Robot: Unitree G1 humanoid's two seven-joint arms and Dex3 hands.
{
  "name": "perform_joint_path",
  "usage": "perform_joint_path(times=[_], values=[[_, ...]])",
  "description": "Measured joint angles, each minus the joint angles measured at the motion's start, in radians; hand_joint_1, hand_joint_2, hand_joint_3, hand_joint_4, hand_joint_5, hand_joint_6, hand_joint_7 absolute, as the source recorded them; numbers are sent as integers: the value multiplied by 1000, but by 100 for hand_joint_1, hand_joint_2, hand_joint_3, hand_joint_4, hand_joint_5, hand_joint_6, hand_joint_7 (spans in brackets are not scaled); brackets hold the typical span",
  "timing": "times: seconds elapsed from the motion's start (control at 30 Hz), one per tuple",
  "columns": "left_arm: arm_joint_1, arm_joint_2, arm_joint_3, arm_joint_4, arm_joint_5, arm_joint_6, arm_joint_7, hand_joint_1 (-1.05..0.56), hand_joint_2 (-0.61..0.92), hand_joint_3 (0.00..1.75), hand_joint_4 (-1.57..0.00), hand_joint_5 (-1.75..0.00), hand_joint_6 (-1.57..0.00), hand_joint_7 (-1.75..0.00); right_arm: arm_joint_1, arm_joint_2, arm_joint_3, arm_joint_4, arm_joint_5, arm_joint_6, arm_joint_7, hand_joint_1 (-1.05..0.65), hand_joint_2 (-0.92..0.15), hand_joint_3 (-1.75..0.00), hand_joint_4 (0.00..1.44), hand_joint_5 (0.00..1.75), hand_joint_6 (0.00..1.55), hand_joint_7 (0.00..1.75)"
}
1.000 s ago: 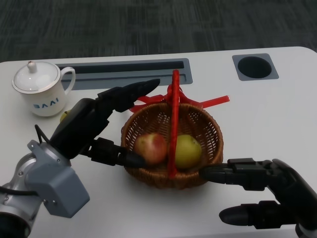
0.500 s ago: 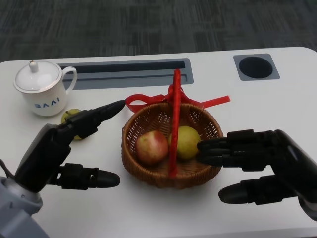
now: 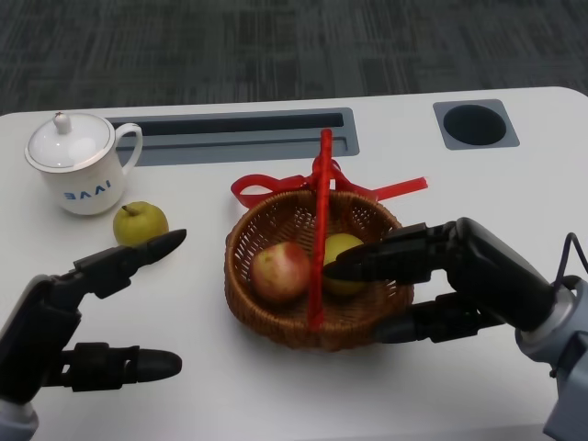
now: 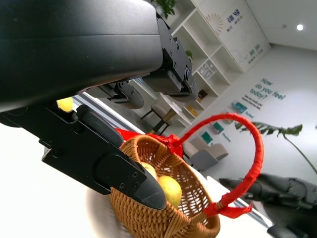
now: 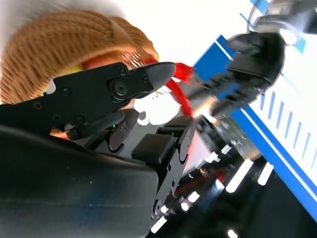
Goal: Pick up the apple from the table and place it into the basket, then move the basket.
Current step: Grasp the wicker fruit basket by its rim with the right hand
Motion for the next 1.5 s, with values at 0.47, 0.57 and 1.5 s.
perform_joint_path(times=[0.47,0.57,1.5], values=[[2,1,9,37,-35,-39,-19,-64,72,0,-70,-3,-62,-2,-161,4,178,242,-320,118,-236,-55,-84,0,89,1,82,1],[2,1,12,37,-35,-40,-19,-64,72,0,-71,-3,-63,-2,-167,3,215,264,-357,136,-281,-56,-86,-1,90,1,81,0],[11,-34,52,-5,-1,-37,-17,-57,76,1,-80,-2,-73,-2,-298,73,367,416,-392,396,-393,-25,-92,-15,109,7,92,2]])
